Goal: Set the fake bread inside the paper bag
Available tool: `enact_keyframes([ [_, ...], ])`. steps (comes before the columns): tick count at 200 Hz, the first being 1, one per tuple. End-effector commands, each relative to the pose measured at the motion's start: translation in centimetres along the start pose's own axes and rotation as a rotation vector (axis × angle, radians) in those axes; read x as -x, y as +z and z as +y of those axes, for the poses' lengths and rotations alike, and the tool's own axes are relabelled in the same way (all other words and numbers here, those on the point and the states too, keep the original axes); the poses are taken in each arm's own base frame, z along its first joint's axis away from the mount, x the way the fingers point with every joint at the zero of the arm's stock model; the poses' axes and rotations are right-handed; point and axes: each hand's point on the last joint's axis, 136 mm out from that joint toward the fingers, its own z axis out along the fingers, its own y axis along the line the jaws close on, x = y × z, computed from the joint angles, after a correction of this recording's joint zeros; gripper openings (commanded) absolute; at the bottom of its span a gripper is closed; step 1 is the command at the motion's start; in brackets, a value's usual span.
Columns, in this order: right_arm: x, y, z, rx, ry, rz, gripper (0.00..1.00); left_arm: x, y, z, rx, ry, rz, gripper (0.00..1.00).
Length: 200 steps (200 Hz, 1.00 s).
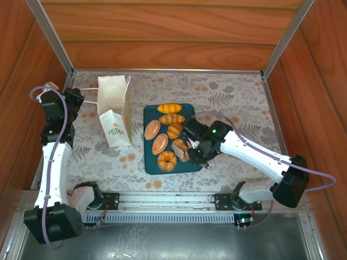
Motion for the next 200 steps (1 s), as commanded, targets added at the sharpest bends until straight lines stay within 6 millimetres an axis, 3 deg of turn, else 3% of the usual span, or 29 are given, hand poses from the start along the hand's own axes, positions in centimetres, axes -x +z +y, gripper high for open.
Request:
enact_keyframes([
  [1, -0.3, 0.6, -0.2, -0.006, -0.007, 0.029, 0.45, 0.8, -0.5, -0.5, -0.010, -0.001, -0.027, 0.00],
  [75, -1.0, -0.6, -0.7, -0.012, 0.007, 0.006, 0.36, 0.9, -0.6, -0.6, -0.012, 0.000, -0.027, 0.00],
  [126, -1.3, -2.4, -1.7, -0.048, 0.033, -0.043, 0.35, 0.9, -0.6, -0.7, -0.013, -0.001, -0.027, 0.00],
  [166, -0.7, -4.5, -2.2, -0.072, 0.047, -0.096, 0.34, 0.8, -0.6, -0.6, -0.013, -0.002, -0.025, 0.00],
  [200, 1.1, -7.5, -1.4, -0.046, 0.038, -0.175, 0.34, 0.8, -0.6, -0.5, -0.010, -0.001, -0.024, 0.00],
])
